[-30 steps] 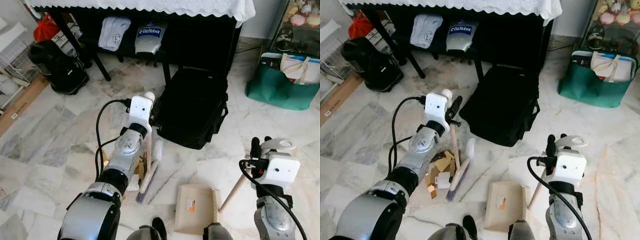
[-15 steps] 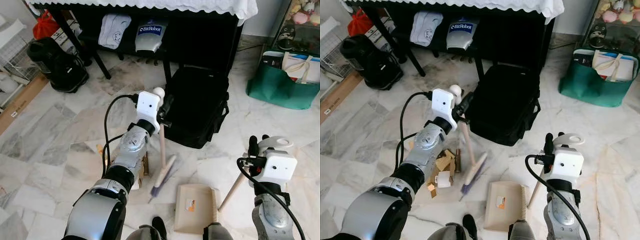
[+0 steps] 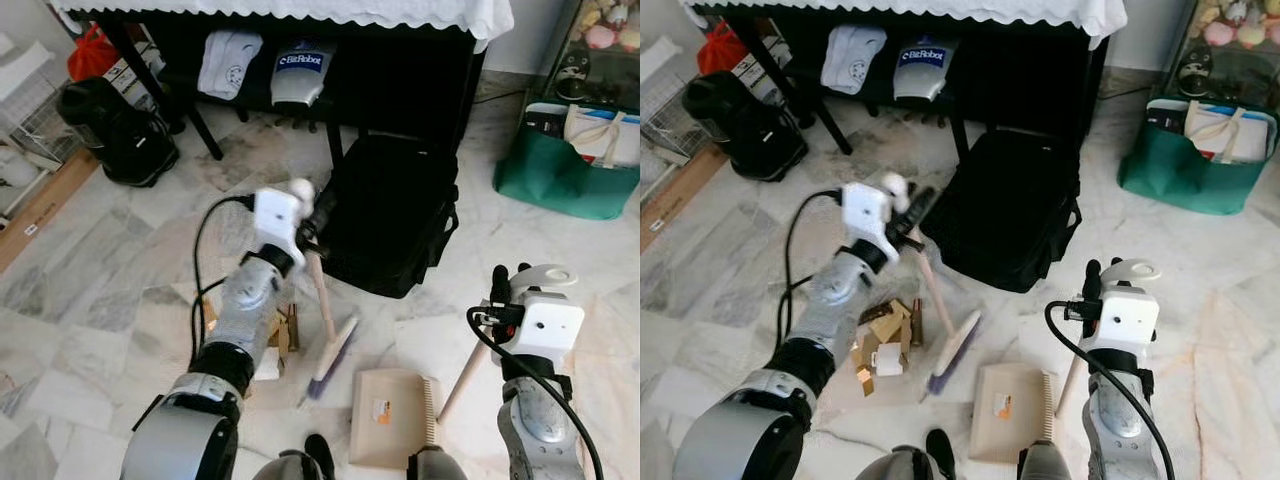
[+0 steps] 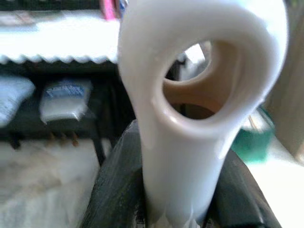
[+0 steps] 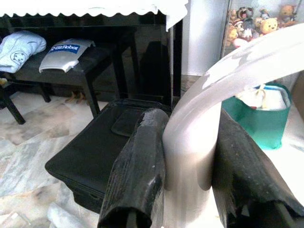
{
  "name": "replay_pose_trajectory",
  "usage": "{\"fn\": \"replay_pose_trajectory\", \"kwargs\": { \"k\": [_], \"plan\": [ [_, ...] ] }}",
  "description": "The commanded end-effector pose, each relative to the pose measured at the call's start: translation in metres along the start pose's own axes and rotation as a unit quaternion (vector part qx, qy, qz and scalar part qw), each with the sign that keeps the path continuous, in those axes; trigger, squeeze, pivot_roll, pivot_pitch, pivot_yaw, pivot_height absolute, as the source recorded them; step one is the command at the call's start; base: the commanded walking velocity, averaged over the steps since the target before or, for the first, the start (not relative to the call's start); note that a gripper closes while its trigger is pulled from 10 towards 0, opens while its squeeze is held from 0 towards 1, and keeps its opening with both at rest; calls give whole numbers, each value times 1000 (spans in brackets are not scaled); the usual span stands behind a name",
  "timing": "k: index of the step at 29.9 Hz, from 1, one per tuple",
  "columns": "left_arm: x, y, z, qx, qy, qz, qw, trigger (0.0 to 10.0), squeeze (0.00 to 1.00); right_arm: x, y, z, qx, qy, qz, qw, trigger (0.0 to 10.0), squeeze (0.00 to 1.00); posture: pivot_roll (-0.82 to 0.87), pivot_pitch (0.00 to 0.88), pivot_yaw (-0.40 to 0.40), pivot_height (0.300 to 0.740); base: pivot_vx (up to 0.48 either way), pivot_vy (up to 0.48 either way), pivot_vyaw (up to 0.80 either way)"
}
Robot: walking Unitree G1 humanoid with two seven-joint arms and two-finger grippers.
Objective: Sweep floor
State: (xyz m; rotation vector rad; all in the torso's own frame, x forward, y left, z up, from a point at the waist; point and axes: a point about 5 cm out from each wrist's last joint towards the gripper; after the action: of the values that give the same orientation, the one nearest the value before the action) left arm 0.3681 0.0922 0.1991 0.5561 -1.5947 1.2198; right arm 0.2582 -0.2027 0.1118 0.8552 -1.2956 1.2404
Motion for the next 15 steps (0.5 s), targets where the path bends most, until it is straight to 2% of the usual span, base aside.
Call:
{"fn": "replay_pose_trajectory", "kwargs": {
  "k": [1,5,7,11,15],
  "plan": [
    [30,-3,-19,31,-18,58,998,10000,0,-8,4,-5,4,-8,-18,1000,10000,0,-138,224,221,740,0,0,0],
    [47,-2,-34,69,-35,88,993,10000,0,-9,2,-8,5,-11,-18,1000,10000,0,-133,209,222,740,0,0,0],
    [47,0,-37,79,-45,88,992,10000,0,-9,0,-9,5,-12,-17,1000,10000,0,-130,197,222,740,0,0,0],
    [36,13,-42,103,-55,63,991,10000,0,-9,-5,-11,5,-15,-13,1000,10000,0,-139,178,221,740,0,0,0],
    [15,35,-41,126,-68,23,989,10000,0,-7,-12,-9,5,-14,-4,1000,10000,0,-143,146,215,740,0,0,0]
  ]
}}
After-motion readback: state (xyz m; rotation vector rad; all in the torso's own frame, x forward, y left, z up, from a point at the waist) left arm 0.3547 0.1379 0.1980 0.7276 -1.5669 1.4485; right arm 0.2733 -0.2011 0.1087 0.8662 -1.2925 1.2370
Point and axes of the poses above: a point about 5 cm out from each wrist's last joint towards the gripper, its own y axis pointing back from the gripper into the wrist, its own x axis along the axis of the wrist's last joint, z = x × y, and after that the axes turned 3 degrees about y, right-handed
